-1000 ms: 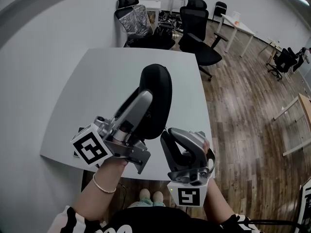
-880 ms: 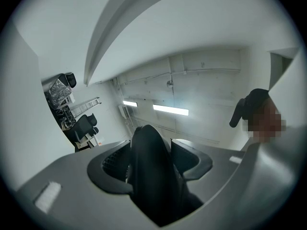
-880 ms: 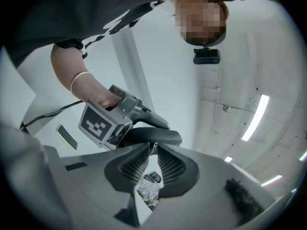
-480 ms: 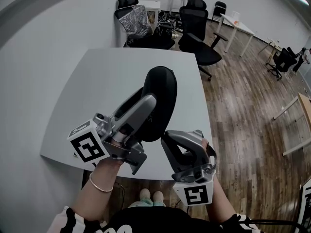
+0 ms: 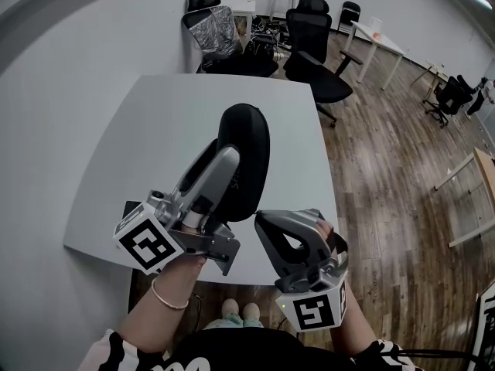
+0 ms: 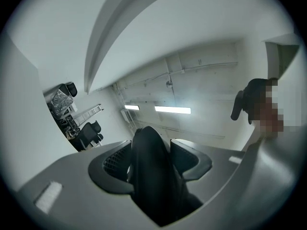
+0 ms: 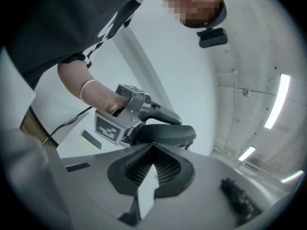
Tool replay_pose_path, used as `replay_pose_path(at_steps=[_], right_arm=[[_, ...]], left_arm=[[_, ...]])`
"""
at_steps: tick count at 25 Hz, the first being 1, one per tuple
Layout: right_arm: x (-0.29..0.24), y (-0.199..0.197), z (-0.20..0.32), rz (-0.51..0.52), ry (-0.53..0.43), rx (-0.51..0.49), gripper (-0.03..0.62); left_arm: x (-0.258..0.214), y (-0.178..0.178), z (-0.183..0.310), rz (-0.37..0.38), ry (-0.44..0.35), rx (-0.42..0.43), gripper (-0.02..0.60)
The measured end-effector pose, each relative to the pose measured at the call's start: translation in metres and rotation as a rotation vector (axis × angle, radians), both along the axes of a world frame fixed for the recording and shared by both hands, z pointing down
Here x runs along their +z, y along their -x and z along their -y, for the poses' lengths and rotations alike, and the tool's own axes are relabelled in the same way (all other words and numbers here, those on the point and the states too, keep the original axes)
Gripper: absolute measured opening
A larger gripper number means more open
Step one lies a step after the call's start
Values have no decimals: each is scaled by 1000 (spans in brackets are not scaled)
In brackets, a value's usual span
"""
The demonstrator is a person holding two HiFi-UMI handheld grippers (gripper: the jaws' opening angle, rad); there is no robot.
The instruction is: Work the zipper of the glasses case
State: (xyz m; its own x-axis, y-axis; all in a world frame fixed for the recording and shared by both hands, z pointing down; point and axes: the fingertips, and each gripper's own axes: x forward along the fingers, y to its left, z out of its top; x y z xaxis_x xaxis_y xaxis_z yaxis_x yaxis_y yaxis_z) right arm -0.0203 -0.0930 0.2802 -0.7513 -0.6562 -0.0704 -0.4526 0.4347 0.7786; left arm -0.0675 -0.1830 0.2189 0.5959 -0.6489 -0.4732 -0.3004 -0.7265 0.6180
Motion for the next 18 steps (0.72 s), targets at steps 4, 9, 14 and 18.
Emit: replay_pose_path(at_steps=[4,9,14,18], right_arm=[[15,13,-10,-82,20,-24,5],[32,21,-14,-69,86,-58,5],[55,19,-12,5,236,-86,5],[69,13,-12,68,322,-114,5]], left_arm=[[-2,0,-1,-10,2,-25,259],[5,-13,-6,50,-3,-6,261],[36,-7,0,97,28,20,265],[66,1,2,125,70,2,261]])
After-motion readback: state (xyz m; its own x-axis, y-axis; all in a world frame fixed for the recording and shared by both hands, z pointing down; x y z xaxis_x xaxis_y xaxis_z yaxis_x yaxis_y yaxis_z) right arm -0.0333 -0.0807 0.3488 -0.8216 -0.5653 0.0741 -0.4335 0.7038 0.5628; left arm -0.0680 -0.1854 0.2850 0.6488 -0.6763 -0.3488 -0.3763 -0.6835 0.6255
